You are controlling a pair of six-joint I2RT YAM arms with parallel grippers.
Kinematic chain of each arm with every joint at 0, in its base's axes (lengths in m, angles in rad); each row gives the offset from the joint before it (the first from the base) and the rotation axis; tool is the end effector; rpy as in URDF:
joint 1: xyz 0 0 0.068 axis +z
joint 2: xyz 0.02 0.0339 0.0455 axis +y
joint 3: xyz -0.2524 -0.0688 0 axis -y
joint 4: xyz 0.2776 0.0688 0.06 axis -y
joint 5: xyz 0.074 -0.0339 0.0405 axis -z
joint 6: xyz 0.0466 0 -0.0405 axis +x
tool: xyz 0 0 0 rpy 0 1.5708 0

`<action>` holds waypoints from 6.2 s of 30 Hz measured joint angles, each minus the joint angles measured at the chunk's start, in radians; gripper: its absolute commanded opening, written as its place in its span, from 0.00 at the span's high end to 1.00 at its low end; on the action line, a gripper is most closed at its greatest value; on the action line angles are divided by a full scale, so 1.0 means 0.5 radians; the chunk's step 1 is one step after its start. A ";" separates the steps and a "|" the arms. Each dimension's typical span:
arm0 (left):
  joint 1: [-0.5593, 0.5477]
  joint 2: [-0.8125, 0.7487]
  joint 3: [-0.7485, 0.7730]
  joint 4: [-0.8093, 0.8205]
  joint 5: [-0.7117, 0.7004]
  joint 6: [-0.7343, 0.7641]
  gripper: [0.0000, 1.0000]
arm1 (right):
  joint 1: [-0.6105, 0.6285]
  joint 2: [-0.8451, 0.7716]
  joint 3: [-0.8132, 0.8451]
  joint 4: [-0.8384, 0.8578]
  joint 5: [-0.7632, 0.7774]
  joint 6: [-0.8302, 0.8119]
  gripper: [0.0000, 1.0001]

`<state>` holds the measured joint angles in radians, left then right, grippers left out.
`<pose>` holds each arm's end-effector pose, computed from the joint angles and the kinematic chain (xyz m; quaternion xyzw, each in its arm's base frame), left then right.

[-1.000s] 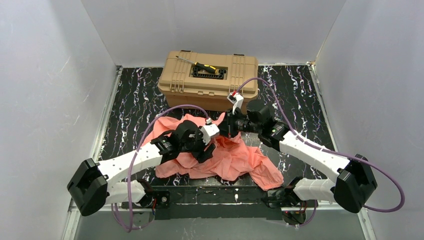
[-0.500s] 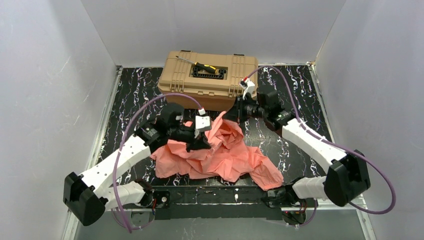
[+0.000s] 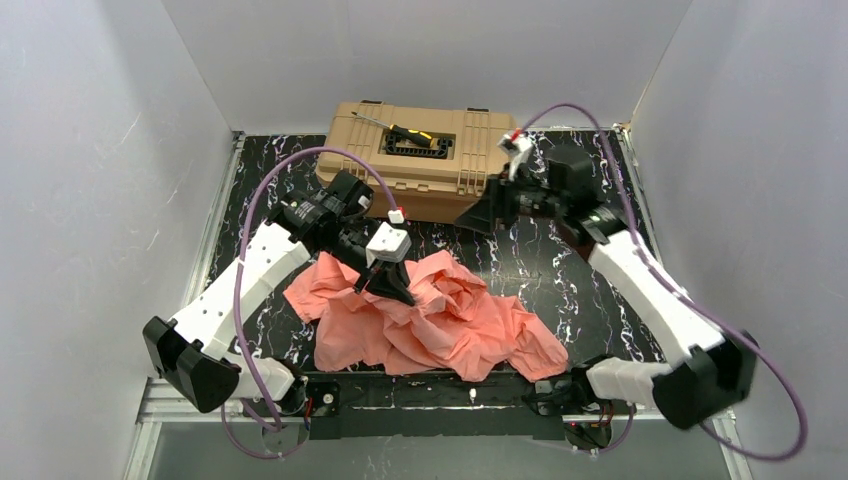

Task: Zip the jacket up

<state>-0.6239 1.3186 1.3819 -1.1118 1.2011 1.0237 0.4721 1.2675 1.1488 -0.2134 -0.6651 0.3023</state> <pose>0.1983 -0.1963 0.3566 0.6840 0.4345 -0.4928 0.3172 0.2826 0.1766 0.3450 -0.2541 0.7508 0.4533 0.4077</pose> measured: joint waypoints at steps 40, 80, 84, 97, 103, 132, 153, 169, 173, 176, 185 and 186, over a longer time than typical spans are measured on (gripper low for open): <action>0.066 0.137 0.416 -0.756 0.066 0.892 1.00 | 0.858 -0.657 -0.658 0.456 0.307 -0.068 0.99; 0.062 -0.234 -0.008 -0.335 -0.521 1.303 1.00 | 0.827 -0.987 -0.379 -0.663 0.918 -0.281 0.99; 0.062 -0.259 -0.048 -0.301 -0.552 1.313 1.00 | 0.828 -0.974 -0.379 -0.677 0.947 -0.253 0.87; 0.066 -0.335 -0.232 0.369 -0.772 0.875 1.00 | 0.797 -0.986 -0.377 -0.703 1.280 -0.246 0.19; 0.066 -0.075 -0.192 1.352 -0.943 0.784 0.85 | 0.779 -0.791 -0.333 -0.609 1.764 -0.259 0.02; 1.469 -0.228 -0.508 1.650 -1.611 -1.644 0.02 | -0.469 -0.435 -0.986 0.466 2.552 -0.149 0.01; 1.621 0.095 -1.986 3.481 -1.639 -2.142 0.01 | -0.701 0.195 -1.554 1.766 2.308 -0.391 0.00; 1.353 0.367 -2.238 4.294 -1.839 -2.033 0.01 | -0.775 0.693 -1.636 2.349 1.836 -0.626 0.00; 1.354 0.367 -2.208 4.302 -1.886 -2.033 0.01 | -0.800 0.693 -1.650 2.422 1.761 -0.644 0.00; 1.354 0.367 -2.208 4.293 -1.903 -2.032 0.01 | -0.800 0.693 -1.691 2.496 1.732 -0.656 0.00; 1.354 0.367 -2.208 4.279 -1.917 -2.032 0.01 | -0.800 0.693 -1.711 2.571 1.703 -0.665 0.00; 1.354 0.367 -2.208 4.271 -1.917 -2.032 0.01 | -0.800 0.693 -1.711 2.575 1.702 -0.665 0.00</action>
<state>0.0532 1.5021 0.2779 1.0237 0.2428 0.0078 0.0719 1.6138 0.2932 1.0740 0.1860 -0.0299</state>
